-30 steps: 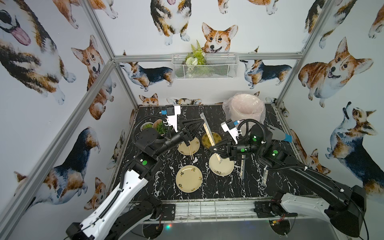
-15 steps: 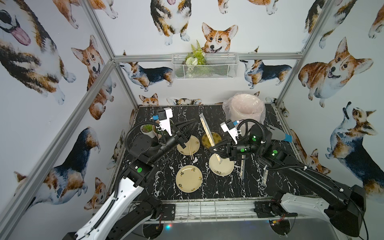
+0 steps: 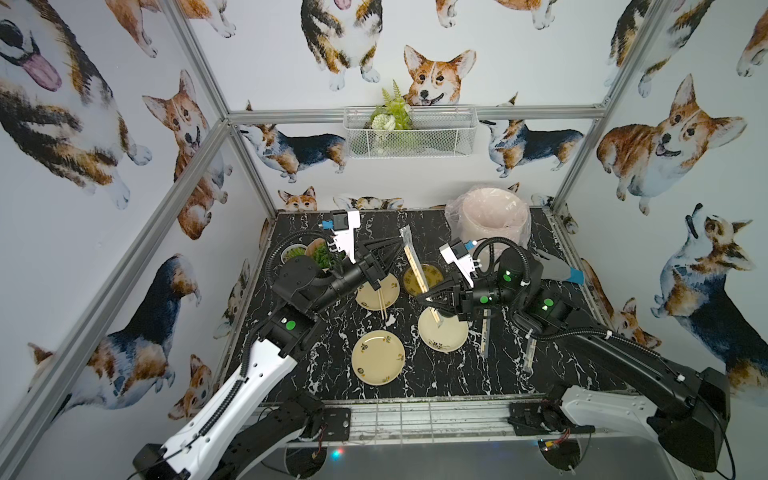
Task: Remove the packaging of disposable chopsticks
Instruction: Remove the packet bag from the disposable chopsticks.
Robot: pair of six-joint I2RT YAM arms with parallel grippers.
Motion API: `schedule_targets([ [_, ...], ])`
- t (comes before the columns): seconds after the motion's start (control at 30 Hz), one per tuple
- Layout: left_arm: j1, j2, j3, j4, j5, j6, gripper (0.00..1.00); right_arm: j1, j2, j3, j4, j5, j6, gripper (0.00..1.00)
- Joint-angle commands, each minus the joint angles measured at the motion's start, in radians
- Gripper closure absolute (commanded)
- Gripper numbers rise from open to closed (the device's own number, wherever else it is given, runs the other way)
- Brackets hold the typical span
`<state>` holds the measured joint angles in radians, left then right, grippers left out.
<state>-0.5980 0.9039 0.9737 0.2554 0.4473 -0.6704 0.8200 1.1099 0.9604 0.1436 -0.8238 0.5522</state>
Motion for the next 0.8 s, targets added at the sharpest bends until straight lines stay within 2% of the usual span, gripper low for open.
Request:
schedule_targets([
  [0.0,0.0,0.002,0.006,0.035,0.03,-0.013,0.85,0.001,0.001,0.008,0.031,-0.015,-0.004,1.0],
  [0.13,0.0,0.0,0.002,0.036,0.034,-0.014,0.89,0.001,0.004,0.018,0.004,-0.014,-0.016,1.0],
  [0.5,0.001,0.007,0.016,0.006,0.051,-0.009,0.85,0.002,0.004,0.038,-0.091,0.007,-0.062,1.0],
  [0.63,0.001,0.006,0.013,0.007,0.051,-0.009,0.86,0.002,0.004,0.043,-0.102,0.011,-0.069,1.0],
  [0.67,0.0,0.007,0.013,0.007,0.052,-0.011,0.87,0.001,0.004,0.043,-0.106,0.011,-0.071,1.0],
  [0.73,0.0,0.007,0.011,0.008,0.05,-0.012,1.0,0.002,0.004,0.043,-0.113,0.015,-0.076,1.0],
  [0.77,0.0,0.005,0.011,0.007,0.048,-0.012,1.0,0.001,0.002,0.041,-0.113,0.022,-0.077,1.0],
])
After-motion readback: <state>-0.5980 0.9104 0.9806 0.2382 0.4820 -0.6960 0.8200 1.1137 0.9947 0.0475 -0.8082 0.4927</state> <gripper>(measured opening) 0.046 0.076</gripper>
